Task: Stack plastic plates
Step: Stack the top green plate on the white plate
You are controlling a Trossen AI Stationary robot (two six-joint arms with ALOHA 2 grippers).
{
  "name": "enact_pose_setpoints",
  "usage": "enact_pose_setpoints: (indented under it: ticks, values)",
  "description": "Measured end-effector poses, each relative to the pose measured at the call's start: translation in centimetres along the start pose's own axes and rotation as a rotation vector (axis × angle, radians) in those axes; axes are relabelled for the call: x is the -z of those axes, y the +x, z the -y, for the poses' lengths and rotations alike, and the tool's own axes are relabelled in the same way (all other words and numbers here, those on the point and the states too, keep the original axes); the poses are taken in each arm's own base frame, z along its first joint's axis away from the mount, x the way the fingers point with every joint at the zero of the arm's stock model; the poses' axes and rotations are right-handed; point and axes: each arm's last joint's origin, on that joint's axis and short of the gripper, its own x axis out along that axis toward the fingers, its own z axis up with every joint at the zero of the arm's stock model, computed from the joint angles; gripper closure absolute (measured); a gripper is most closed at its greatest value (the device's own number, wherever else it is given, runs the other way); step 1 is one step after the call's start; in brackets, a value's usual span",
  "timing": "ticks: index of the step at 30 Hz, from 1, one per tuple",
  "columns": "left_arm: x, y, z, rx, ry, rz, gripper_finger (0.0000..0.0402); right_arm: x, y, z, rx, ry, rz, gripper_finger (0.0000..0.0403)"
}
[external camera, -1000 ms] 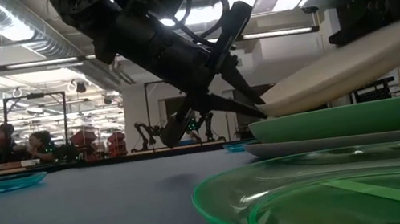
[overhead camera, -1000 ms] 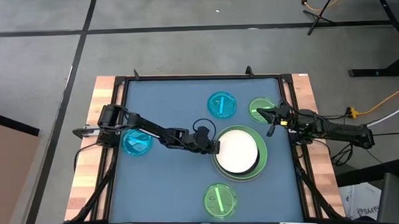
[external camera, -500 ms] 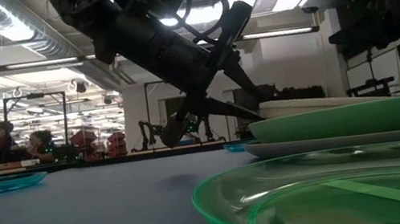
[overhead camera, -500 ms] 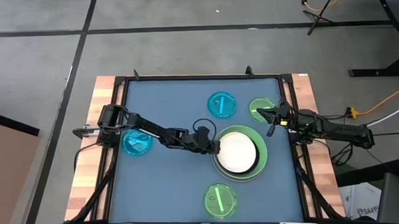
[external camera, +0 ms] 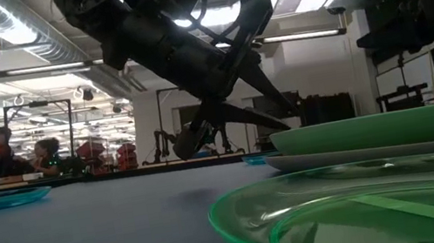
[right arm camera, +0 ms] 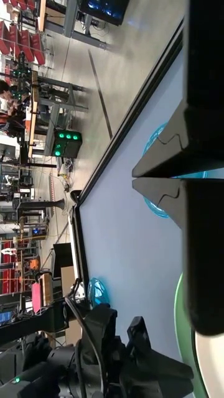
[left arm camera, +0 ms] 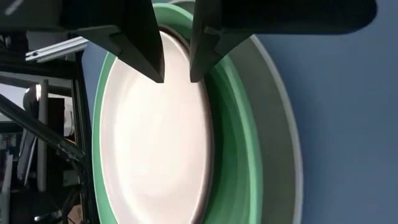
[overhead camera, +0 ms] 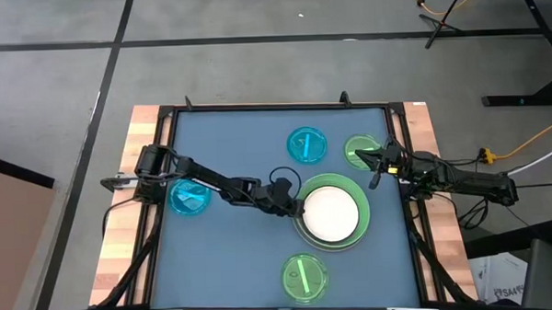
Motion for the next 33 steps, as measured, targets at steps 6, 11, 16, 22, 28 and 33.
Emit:
enact_pose_setpoints:
  ticks: [6,11,16,22,28,33]
  values:
    - [0.0,-0.1,0.1,0.003,0.025,0.001,0.0333,0.0,0.0,0.0,0.0,0.0,0.0,0.0402]
    - [-0.1,-0.4,0.3,0.009,0.036,0.006,0.0333,0.0,0.0,0.0,-0.001,0.0,0.0,0.0402]
    - [-0.4,-1.1,1.1,0.034,0.08,0.027,0.0333,0.0,0.0,0.0,-0.001,0.0,0.0,0.0402]
    - [-1.6,-2.7,2.5,0.071,0.225,0.074,0.0333,0.0,0.0,0.0,-0.001,0.0,0.0,0.0402]
    - [-3.5,-4.8,3.8,0.105,0.388,0.128,0.0333,0.0,0.0,0.0,-0.001,0.001,0.0,0.0402]
    - [-5.4,-6.6,4.4,0.13,0.506,0.127,0.0333,-0.1,0.0,0.0,0.0,0.035,0.01,0.0402]
